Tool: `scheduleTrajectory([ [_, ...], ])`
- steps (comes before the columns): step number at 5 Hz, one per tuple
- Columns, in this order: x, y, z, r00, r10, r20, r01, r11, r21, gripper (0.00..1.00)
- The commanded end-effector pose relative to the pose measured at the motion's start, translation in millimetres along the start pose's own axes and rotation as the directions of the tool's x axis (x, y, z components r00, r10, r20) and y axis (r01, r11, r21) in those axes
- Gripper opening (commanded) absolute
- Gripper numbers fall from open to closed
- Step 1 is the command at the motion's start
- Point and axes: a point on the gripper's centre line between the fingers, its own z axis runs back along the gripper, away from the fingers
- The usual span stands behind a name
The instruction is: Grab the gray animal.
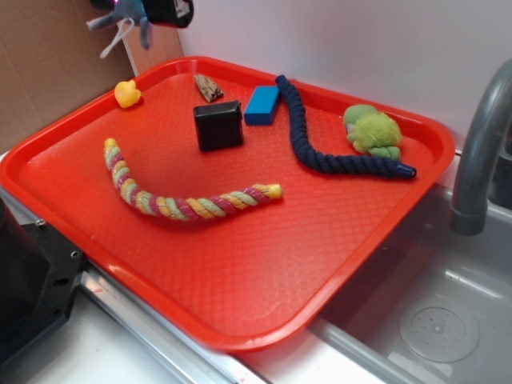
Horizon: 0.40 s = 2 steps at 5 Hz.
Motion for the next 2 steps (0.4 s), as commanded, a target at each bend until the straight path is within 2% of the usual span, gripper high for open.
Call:
scheduleTrajectory([
  [1,-4.3,5.1,14.7,0.998,0.026,0.056,-0.025,1.0,-0.009,0.0],
  [2,-5.5,6.0,12.7,0.998,0.027,0.052,-0.026,1.0,-0.008,0.0],
])
